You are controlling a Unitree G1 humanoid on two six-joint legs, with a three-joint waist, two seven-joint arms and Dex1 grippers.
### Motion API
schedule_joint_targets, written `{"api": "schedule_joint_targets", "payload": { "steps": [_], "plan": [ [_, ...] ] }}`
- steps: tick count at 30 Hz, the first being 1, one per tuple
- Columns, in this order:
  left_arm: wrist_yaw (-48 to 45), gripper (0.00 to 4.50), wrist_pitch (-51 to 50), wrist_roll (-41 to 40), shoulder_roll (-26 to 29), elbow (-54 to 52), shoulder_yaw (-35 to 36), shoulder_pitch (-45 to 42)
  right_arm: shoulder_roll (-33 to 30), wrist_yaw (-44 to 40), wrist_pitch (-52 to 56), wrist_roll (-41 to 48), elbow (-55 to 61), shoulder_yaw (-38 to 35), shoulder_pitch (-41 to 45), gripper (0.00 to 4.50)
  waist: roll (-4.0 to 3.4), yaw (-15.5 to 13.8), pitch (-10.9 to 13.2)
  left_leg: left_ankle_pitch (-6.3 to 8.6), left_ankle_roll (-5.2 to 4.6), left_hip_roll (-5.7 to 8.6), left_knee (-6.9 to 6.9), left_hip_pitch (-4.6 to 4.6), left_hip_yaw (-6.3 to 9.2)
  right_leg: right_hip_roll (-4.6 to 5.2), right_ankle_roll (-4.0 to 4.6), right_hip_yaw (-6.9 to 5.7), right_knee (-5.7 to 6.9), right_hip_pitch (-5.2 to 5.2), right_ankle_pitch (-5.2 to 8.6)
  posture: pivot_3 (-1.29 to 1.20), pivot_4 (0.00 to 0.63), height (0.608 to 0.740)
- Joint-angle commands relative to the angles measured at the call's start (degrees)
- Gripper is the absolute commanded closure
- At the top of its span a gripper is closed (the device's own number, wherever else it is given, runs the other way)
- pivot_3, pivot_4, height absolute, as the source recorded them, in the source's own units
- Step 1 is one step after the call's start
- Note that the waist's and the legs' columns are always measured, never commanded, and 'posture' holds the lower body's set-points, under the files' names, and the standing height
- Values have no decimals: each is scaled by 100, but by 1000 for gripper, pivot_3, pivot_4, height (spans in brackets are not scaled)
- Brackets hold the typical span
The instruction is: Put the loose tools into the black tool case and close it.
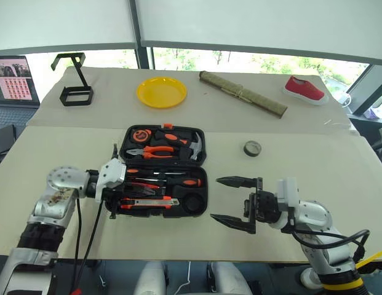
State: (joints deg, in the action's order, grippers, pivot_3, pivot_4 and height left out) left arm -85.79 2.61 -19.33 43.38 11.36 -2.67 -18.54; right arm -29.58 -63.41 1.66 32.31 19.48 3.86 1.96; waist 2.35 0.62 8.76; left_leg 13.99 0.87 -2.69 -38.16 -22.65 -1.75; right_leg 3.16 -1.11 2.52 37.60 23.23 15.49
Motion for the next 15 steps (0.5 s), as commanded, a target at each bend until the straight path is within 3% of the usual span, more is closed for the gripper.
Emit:
{"api": "schedule_joint_targets", "payload": {
  "steps": [1,15],
  "plan": [
    [174,4469,316,230,-14,76,-29,202,40,10,-128,-9,62,-65,26,0,0,-1,0,0,0,0,0,0,0,0,0,0,-1,-2,0,0,150,740],
    [868,4469,-261,937,-82,43,-833,679,99,16,-138,-82,-24,-85,101,0,-69,-8,-55,3,-4,0,4,81,-5,1,-5,2,-12,-85,4,0,150,740]
  ]
}}
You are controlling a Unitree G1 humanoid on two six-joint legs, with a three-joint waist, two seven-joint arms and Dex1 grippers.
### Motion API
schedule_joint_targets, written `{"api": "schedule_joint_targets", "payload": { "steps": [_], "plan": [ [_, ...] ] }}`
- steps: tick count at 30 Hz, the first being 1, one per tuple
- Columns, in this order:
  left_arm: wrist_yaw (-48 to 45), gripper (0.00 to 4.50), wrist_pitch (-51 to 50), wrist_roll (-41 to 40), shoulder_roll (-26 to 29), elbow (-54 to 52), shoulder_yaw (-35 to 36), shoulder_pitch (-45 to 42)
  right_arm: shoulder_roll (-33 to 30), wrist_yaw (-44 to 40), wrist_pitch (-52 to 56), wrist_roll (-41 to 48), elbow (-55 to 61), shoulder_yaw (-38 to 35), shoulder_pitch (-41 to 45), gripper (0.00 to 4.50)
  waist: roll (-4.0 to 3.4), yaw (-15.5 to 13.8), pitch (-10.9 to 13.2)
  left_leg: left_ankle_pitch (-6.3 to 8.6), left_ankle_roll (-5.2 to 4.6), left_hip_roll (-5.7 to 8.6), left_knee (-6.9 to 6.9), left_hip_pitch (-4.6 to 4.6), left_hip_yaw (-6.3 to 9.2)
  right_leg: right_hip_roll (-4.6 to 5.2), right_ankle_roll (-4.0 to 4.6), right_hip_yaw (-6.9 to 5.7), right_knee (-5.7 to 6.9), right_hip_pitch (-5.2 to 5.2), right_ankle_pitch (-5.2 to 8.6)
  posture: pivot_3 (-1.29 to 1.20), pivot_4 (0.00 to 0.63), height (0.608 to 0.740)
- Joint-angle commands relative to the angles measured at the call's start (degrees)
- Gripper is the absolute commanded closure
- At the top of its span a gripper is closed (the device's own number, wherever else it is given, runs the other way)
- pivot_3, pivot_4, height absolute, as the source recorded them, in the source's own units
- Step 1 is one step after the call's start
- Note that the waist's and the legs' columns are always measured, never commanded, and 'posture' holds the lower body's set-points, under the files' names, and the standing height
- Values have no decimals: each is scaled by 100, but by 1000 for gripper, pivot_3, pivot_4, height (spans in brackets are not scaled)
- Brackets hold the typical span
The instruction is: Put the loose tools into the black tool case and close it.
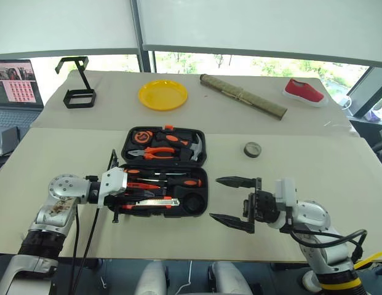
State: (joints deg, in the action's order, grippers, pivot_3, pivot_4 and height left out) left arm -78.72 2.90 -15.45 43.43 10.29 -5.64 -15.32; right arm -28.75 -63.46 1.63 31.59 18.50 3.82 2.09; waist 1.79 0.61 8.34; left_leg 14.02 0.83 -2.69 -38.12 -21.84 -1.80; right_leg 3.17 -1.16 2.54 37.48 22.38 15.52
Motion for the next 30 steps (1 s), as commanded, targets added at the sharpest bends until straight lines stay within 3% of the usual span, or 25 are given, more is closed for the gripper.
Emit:
{"api": "schedule_joint_targets", "payload": {
  "steps": [1,5,9,12,15,19,22,23,27,30],
  "plan": [
    [228,4469,-286,519,-128,141,-515,372,19,28,-133,-14,73,-85,93,0,-32,-16,-27,2,-2,1,0,4,0,1,-2,0,-4,-6,1,0,150,740],
    [195,4469,-53,164,-229,62,-275,463,20,54,-128,-21,90,-101,86,0,-59,-61,-50,4,-5,7,2,11,-1,6,-5,0,-14,-17,3,0,150,740],
    [499,4469,-604,-874,-422,-506,561,525,-19,210,-165,35,148,-396,-24,0,-56,-51,-48,5,-8,5,2,-1,-2,6,-6,0,-21,-10,2,0,150,740],
    [856,3811,-880,-1306,-326,-1047,1231,684,-122,309,-287,52,121,-832,-241,0,-37,-48,-37,6,-9,3,2,-26,4,5,-6,-3,-24,10,0,0,150,740],
    [1061,2597,-1266,-1666,-92,-1493,1835,1000,-194,431,-506,-14,-83,-1379,-587,0,-22,-45,-29,6,-9,0,2,-41,10,4,-4,-9,-25,23,-1,0,150,740],
    [552,1262,-1301,-2372,74,-1646,2783,1724,-174,587,-938,-164,-475,-2048,-1151,0,-23,2,-28,6,-8,-1,10,-35,5,7,-4,-4,-31,22,-1,0,150,740],
    [117,221,-1442,-2727,186,-1654,3113,2081,-6,808,-1191,-227,-851,-2345,-1395,0,-23,22,-27,6,-8,-4,17,-26,0,4,-2,-2,-32,19,0,0,150,740],
    [68,16,-1433,-2824,151,-1673,3175,2090,61,906,-1251,-260,-994,-2410,-1444,0,-22,20,-27,6,-8,-4,18,-23,0,4,-1,-3,-32,17,0,0,150,740],
    [30,16,-1576,-2994,112,-1772,3155,2051,92,1011,-1334,-454,-1253,-2338,-1414,0,-25,7,-25,5,-7,-3,18,-14,-4,5,0,-1,-33,9,2,0,150,740],
    [187,16,-1723,-3105,-15,-1913,3079,1974,-121,1191,-901,-611,-1216,-2100,-858,0,-27,36,-24,5,-7,-4,18,-15,-6,4,0,2,-34,10,2,0,150,740]
  ]
}}
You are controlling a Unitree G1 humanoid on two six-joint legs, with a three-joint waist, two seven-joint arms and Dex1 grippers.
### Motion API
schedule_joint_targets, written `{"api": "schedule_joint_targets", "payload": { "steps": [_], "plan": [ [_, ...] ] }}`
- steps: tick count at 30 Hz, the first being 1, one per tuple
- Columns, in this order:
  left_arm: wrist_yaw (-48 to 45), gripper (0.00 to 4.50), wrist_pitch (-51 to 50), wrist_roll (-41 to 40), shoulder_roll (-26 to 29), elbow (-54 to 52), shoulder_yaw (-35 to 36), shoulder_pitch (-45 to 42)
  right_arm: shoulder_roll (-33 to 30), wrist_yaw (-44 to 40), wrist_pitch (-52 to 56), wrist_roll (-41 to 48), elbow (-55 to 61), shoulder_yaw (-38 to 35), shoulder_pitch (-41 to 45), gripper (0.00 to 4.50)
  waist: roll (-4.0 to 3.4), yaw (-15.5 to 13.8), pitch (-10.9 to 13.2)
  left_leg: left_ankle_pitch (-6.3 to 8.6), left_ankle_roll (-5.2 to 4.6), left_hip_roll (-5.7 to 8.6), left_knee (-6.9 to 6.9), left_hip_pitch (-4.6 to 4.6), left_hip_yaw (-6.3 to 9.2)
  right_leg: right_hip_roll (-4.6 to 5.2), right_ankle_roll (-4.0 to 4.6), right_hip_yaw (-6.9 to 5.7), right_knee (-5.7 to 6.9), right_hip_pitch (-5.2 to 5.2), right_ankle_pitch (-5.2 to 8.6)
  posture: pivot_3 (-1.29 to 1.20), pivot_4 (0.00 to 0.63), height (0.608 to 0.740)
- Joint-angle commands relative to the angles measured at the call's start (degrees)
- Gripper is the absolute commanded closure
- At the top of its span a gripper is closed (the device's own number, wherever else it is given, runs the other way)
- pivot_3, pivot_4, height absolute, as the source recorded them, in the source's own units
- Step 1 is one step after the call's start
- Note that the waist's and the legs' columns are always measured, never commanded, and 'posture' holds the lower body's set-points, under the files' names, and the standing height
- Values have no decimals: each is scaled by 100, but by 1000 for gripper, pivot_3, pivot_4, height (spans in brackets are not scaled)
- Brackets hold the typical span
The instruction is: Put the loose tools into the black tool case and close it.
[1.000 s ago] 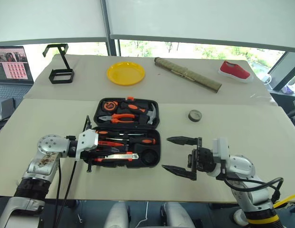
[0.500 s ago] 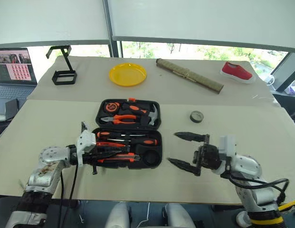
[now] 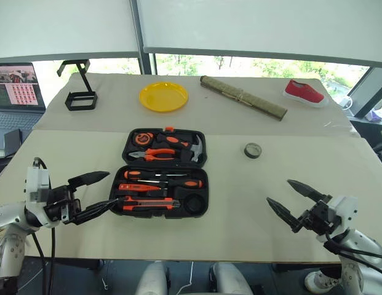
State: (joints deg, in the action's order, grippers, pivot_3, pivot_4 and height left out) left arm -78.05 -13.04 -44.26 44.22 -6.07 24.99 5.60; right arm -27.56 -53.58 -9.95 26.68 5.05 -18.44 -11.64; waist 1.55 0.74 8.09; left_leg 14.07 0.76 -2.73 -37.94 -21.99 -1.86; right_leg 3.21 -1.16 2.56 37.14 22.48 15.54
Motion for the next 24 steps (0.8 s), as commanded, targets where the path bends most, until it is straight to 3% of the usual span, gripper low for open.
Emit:
{"api": "schedule_joint_targets", "payload": {
  "steps": [1,5,8,14,19,24],
  "plan": [
    [204,16,-180,-290,-160,-325,3,-168,-417,375,638,-301,97,257,888,0,-3,46,2,0,0,-1,0,1,-1,-1,0,3,0,1,-1,0,150,740],
    [483,16,-418,-464,-317,-402,-4,-346,-1114,732,2104,-1054,-349,999,2410,0,-1,126,5,-2,2,-3,0,0,-6,-7,1,19,2,8,-2,0,150,740],
    [545,16,-439,-387,-343,-359,-71,-439,-1362,442,2702,-1623,-1231,1804,3746,0,2,132,7,-2,1,-3,5,-9,0,-12,4,13,1,18,-2,0,150,740],
    [355,16,-206,-47,-303,-191,-222,-490,-1237,-160,2566,-2569,-3476,2933,5643,0,3,105,8,0,-1,2,6,-58,-3,-7,6,13,1,70,-4,0,150,740],
    [239,16,-57,126,-310,-161,-281,-443,-1023,-508,2224,-3137,-4829,3461,6430,0,3,80,9,0,-2,6,6,-95,-4,4,3,7,-2,104,-5,0,150,740],
    [184,0,-16,175,-302,-218,-266,-331,-784,-621,2014,-3398,-5528,3600,6864,1369,2,99,8,0,-2,4,6,-105,-4,5,4,6,3,115,-6,0,150,740]
  ]
}}
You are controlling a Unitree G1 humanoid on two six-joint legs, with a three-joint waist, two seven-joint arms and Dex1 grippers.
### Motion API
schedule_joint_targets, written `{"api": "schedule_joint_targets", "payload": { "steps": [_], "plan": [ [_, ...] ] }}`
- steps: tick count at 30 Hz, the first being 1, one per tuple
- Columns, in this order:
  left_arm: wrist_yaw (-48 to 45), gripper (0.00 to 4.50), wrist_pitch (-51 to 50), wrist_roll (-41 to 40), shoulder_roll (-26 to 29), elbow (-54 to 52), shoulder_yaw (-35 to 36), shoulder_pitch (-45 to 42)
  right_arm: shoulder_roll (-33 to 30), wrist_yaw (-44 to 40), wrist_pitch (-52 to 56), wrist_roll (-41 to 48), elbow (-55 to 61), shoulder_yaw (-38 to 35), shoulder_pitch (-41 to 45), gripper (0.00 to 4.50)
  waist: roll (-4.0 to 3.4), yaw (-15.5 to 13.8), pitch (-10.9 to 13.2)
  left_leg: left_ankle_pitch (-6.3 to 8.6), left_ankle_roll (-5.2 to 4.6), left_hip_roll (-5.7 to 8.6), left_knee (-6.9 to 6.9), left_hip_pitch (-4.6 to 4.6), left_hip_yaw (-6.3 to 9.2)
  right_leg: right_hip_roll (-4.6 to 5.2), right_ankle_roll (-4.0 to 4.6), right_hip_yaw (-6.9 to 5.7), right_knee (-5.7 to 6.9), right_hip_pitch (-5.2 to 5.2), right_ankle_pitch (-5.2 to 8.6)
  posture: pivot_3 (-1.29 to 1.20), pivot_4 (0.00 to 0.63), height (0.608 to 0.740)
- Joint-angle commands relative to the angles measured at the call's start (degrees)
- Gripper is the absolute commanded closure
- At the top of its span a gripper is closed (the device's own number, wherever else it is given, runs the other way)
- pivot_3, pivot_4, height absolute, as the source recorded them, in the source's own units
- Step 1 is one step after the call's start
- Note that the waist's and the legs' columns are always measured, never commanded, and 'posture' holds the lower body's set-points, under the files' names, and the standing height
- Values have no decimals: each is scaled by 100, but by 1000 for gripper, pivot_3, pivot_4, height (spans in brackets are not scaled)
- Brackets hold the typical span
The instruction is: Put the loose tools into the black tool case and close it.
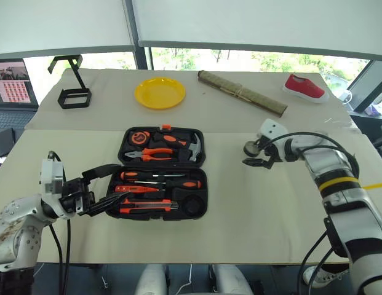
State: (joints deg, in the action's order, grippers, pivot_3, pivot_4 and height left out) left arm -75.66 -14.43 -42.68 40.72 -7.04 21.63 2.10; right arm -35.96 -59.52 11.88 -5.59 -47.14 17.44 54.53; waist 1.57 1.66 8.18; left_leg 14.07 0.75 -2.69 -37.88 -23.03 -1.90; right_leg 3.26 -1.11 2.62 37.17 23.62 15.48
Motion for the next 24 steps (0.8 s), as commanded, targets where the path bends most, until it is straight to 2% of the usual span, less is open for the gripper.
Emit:
{"api": "schedule_joint_targets", "payload": {
  "steps": [1,5,9,12,13,16,19,21,24],
  "plan": [
    [-61,0,128,15,55,-133,72,39,92,-22,-214,-207,-407,7,306,1790,0,14,0,0,0,-1,0,1,0,0,1,-1,1,0,-1,0,150,740],
    [-390,0,287,1,120,-201,39,124,212,42,-516,-371,-863,-17,546,3097,0,46,0,0,0,0,0,3,0,0,1,0,4,-1,-1,0,150,740],
    [-669,0,368,68,185,-293,-68,301,209,-400,-931,-374,-1086,-46,655,4389,-1,53,0,0,1,1,0,2,0,2,1,-2,4,0,-1,0,150,740],
    [-880,0,627,212,216,-181,-30,346,158,-1813,-1343,182,-723,-268,681,4389,-4,60,3,0,0,0,0,1,0,1,1,-2,4,1,-1,0,150,740],
    [-952,0,695,262,253,-138,4,389,167,-2163,-1137,344,-398,-295,685,4389,-6,62,4,0,0,0,0,0,0,1,1,-2,4,2,-1,0,150,740],
    [-1056,0,794,307,355,-15,164,540,337,-2908,488,1229,1771,-263,284,4389,-12,94,8,0,0,-6,0,-2,2,0,2,-1,11,10,-1,0,150,740],
    [-1066,0,939,371,417,217,300,635,458,-2912,2067,2009,4162,59,-363,4389,-12,88,7,0,0,-15,0,-14,30,-3,5,-3,83,55,-3,0,150,740],
    [-1042,0,985,393,425,293,346,675,536,-2673,2595,2168,4950,227,-612,4389,-13,61,8,0,-1,-15,0,-17,38,-4,7,-12,83,60,-2,0,150,740],
    [-1018,0,1003,397,410,266,429,843,635,-2203,2921,1962,5473,676,-960,4389,-12,13,8,-1,1,-7,-2,-19,39,9,8,-17,75,60,-1,0,150,740]
  ]
}}
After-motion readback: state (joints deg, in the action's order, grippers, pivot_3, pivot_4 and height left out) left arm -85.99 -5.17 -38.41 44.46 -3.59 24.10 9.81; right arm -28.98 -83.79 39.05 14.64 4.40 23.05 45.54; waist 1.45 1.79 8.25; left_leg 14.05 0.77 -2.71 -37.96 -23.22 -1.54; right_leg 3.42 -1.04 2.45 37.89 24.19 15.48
